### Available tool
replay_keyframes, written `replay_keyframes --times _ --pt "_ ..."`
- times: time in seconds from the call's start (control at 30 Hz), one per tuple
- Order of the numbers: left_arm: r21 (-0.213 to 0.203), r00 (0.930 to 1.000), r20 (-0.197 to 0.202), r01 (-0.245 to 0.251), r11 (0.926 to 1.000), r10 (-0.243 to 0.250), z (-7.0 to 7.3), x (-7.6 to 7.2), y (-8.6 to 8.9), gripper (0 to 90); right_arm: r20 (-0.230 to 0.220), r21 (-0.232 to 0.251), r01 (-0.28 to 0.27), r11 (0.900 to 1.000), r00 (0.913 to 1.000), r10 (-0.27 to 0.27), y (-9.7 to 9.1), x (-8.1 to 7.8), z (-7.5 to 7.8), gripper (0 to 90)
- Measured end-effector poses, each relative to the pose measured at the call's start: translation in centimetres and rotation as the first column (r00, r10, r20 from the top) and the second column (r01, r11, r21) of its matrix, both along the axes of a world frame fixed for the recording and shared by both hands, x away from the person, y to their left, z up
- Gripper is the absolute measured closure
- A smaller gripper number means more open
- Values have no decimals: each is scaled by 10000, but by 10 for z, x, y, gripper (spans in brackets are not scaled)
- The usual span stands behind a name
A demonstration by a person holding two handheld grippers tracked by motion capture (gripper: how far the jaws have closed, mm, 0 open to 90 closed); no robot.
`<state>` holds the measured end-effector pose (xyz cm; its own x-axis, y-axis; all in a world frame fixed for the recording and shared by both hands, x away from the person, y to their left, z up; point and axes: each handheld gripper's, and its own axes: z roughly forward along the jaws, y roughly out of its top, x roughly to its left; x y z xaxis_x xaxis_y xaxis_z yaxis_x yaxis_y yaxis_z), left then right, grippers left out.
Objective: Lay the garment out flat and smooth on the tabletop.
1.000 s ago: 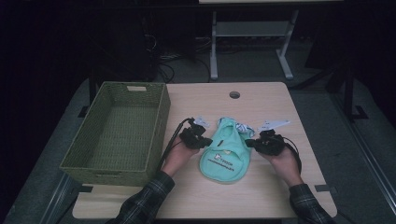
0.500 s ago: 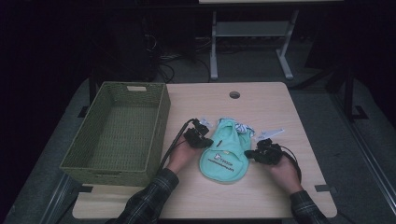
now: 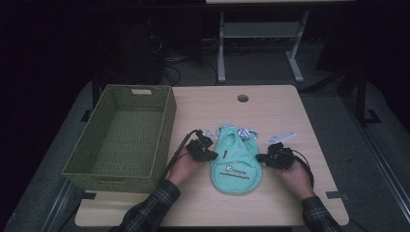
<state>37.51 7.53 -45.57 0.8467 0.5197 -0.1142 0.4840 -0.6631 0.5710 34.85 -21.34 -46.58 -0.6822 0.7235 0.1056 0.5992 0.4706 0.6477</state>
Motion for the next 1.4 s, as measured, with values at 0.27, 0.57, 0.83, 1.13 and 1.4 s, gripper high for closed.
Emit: replay_keyframes --times 0.27,0.57,0.83,1.13,1.4 --pt "21 9991 -168 384 9993 -384 1 -18 1 895 32 -102 -93 9999 10000 93 0 1 1 898" --pt "-634 9994 -207 256 9977 -269 10 -31 3 822 564 433 74 9990 9984 -98 3 20 18 840" --pt "-545 9977 -169 646 9964 -656 8 -46 0 685 607 685 369 9970 9973 -411 15 62 22 791" --pt "-183 9964 -64 839 9963 -841 1 -47 -7 702 221 640 351 9973 9991 -366 27 83 10 772" --pt "-256 9966 -142 803 9964 -807 3 -47 -4 875 179 501 347 9981 9992 -357 30 85 4 888"
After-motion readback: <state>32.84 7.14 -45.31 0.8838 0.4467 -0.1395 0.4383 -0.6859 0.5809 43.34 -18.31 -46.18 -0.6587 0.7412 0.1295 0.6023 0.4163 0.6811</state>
